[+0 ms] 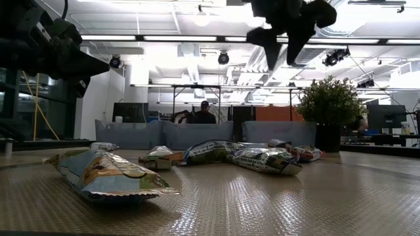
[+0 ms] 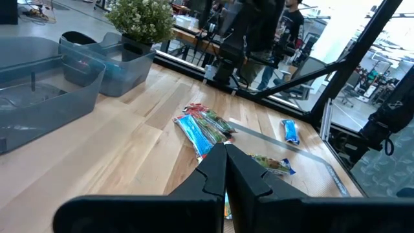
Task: Pick and place Granola Bars by type
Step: Put the red granola bar into the right black bin
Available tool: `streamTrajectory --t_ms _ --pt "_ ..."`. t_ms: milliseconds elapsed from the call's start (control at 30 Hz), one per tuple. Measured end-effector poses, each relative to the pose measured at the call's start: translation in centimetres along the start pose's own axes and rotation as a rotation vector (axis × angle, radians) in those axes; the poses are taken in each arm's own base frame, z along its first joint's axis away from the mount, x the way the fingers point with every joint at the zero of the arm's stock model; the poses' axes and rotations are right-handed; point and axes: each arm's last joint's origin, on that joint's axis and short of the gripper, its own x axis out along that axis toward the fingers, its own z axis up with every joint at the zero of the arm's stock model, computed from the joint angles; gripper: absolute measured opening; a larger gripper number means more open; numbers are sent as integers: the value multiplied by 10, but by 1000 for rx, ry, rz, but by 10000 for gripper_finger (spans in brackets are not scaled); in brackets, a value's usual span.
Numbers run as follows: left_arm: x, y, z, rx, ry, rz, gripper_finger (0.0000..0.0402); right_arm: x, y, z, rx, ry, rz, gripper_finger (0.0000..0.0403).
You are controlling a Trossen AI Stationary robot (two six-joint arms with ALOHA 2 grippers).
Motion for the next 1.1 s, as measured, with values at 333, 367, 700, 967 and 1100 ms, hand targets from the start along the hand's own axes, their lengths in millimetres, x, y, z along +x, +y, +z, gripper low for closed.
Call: streamTrajectory --t_ms 333,367,700,967,1100 --pt "0 0 0 0 0 0 0 28 33 21 -89 -63 107 211" --pt "0 0 0 0 0 0 0 35 38 20 -90 -39 128 211" --pt "0 0 0 0 0 0 0 95 86 12 -103 60 277 211" --pt "0 0 0 0 0 0 0 118 101 7 -115 125 183 211" --pt "0 0 0 0 0 0 0 120 99 12 -121 69 154 211"
